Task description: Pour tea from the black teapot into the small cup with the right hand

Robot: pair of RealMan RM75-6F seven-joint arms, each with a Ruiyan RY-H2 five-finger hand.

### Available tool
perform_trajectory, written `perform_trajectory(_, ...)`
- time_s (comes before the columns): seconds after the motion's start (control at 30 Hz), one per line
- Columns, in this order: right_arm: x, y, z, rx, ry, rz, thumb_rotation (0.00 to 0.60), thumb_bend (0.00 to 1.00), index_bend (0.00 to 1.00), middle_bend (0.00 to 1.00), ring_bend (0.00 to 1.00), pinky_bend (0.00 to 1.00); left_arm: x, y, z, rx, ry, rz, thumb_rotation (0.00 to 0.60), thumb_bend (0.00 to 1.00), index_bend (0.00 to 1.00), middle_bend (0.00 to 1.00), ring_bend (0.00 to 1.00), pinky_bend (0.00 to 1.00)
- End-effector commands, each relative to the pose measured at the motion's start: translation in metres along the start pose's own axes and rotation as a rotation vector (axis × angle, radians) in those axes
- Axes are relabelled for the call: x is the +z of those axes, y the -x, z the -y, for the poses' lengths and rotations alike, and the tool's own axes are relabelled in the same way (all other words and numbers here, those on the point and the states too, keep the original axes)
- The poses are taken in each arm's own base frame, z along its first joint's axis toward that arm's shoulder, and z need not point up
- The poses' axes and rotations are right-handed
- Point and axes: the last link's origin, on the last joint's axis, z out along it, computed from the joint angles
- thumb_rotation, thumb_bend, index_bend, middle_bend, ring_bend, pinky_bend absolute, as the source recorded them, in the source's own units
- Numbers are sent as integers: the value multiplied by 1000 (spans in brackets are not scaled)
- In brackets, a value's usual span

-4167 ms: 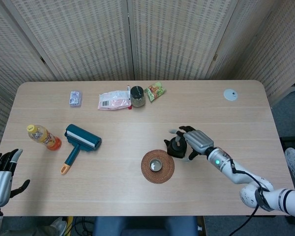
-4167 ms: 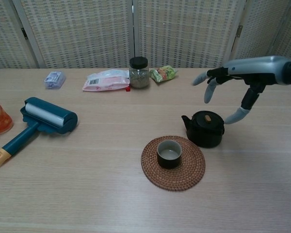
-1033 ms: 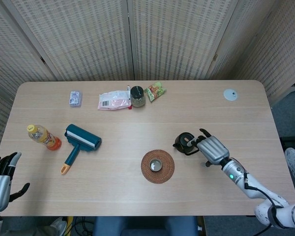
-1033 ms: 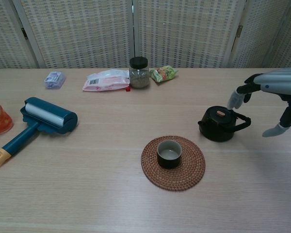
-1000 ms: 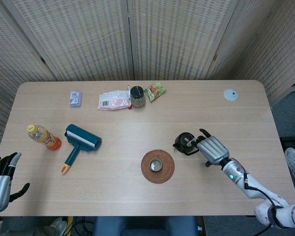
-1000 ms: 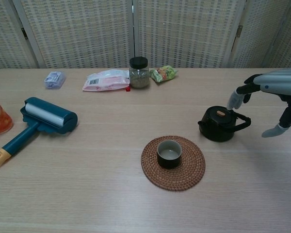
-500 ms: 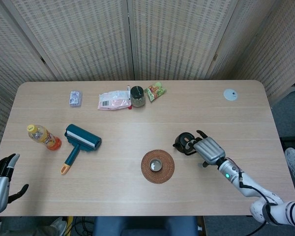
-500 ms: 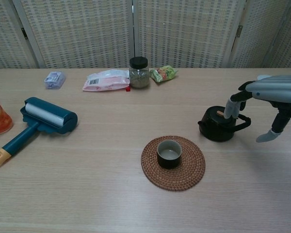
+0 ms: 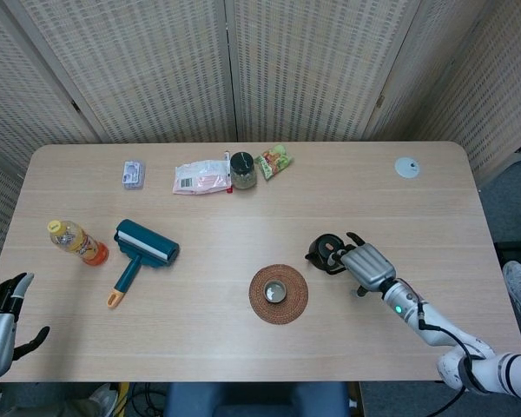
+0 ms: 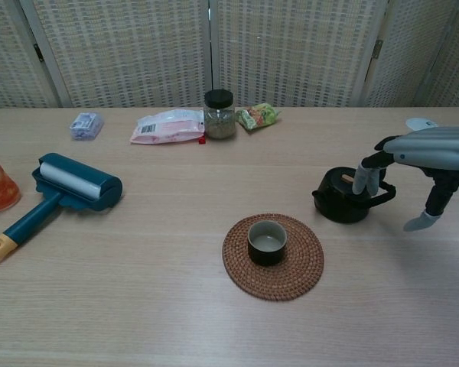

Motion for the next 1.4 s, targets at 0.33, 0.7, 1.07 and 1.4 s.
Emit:
perform_trajectory(0.33, 4, 5, -1, -26, 11, 22, 600, 0, 329, 365, 261, 0, 0, 1, 1, 1, -3, 6, 600, 204, 80, 100, 121, 56)
perform_trajectory(0.7, 6, 5, 4, -23, 7, 23, 386, 0, 329, 375, 261, 0, -1, 4, 2, -7, -7, 15, 600, 204, 80, 100, 121, 49)
perform_trajectory(1.07, 5, 9, 6, -58, 15, 24, 385, 0, 378, 421, 266, 0, -2, 5, 4, -12, -11, 18, 600, 203, 80, 99, 120, 48)
perform_trajectory(1.4, 5, 13, 7, -71, 30, 30, 388, 0, 399, 439, 315, 0, -2, 7, 4, -13, -11, 20, 600, 203, 80, 100, 120, 48)
